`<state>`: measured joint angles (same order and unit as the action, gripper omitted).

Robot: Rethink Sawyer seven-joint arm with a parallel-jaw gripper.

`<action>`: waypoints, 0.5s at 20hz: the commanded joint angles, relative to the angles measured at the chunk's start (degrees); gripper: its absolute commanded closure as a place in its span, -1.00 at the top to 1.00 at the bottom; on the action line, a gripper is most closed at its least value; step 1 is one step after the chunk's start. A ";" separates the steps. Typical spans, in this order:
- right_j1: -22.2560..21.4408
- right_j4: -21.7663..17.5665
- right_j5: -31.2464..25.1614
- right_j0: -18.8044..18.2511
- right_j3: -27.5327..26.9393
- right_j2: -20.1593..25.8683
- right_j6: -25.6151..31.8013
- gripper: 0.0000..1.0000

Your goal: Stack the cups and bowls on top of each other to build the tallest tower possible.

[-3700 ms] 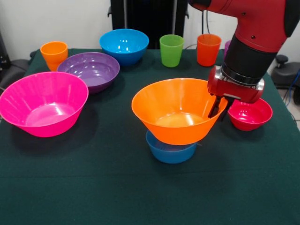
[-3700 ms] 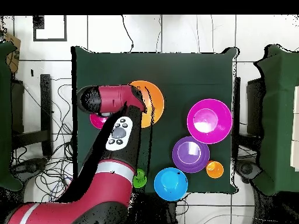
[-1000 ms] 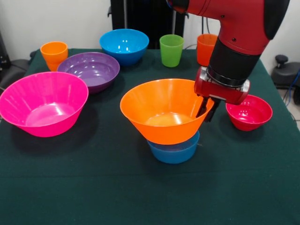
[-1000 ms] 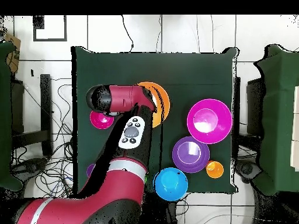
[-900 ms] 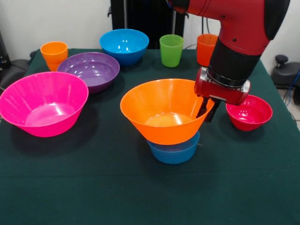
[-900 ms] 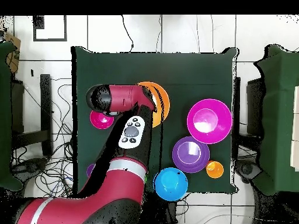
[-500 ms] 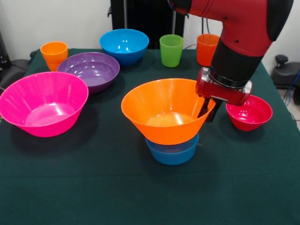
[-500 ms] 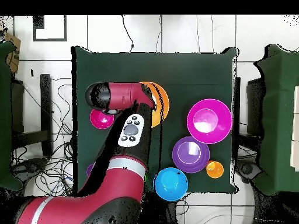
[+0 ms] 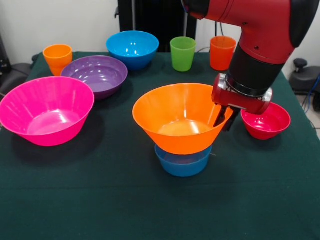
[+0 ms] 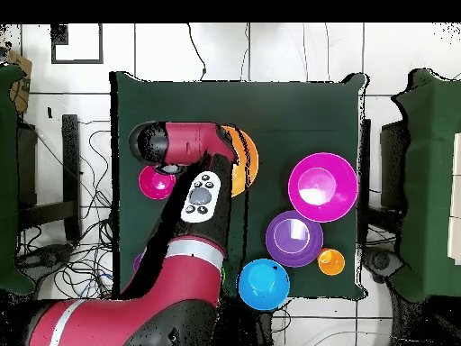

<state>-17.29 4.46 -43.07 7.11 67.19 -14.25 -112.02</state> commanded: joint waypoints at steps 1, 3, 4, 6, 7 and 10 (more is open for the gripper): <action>5.62 -1.04 -4.95 -0.51 -3.49 9.23 1.29 -1.00; 6.21 -1.20 -5.49 -0.75 -4.66 9.37 1.79 -1.00; 6.34 -1.20 -5.94 -0.85 -5.04 9.38 1.93 -1.00; 6.32 -1.24 -7.01 -1.01 -5.54 9.31 2.22 -1.00; 6.23 -1.27 -7.34 -1.10 -5.61 9.32 2.46 -1.00; 5.66 -1.33 -9.31 -1.70 -5.51 9.62 3.74 -1.00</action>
<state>-15.98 4.45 -46.67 6.83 63.76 -13.89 -112.02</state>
